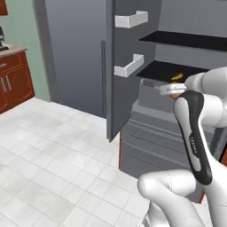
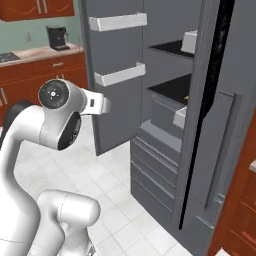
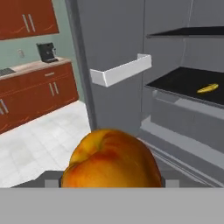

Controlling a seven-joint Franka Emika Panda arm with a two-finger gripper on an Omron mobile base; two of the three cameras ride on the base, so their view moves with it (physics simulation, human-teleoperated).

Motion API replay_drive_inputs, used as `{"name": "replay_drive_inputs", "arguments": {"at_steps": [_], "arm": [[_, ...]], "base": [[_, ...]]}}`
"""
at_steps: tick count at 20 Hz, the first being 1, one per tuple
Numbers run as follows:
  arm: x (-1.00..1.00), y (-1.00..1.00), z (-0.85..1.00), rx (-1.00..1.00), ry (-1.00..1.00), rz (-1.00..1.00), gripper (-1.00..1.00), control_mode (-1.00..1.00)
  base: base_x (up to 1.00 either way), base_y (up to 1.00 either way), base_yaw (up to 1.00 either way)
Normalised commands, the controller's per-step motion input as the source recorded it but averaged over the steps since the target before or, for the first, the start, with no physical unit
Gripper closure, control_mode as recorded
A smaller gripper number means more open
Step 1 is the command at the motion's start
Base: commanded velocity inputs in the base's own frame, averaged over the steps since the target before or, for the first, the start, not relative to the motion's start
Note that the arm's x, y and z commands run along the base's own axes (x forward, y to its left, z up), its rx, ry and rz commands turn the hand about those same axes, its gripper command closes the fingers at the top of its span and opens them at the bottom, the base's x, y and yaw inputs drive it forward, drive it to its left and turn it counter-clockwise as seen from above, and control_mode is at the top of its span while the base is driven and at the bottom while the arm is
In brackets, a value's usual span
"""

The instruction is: Retrieve the peach and banana from the fridge and place them into the bowl on the dining table.

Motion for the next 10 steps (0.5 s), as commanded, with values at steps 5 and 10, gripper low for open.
{"name": "replay_drive_inputs", "arguments": {"at_steps": [5,10], "arm": [[0.00,0.00,0.00,0.00,0.00,0.00,1.00,1.00],[0.00,0.00,0.00,0.00,0.00,0.00,1.00,1.00]], "base": [[0.00,-0.27,0.61],[-0.04,-0.08,0.63]]}}
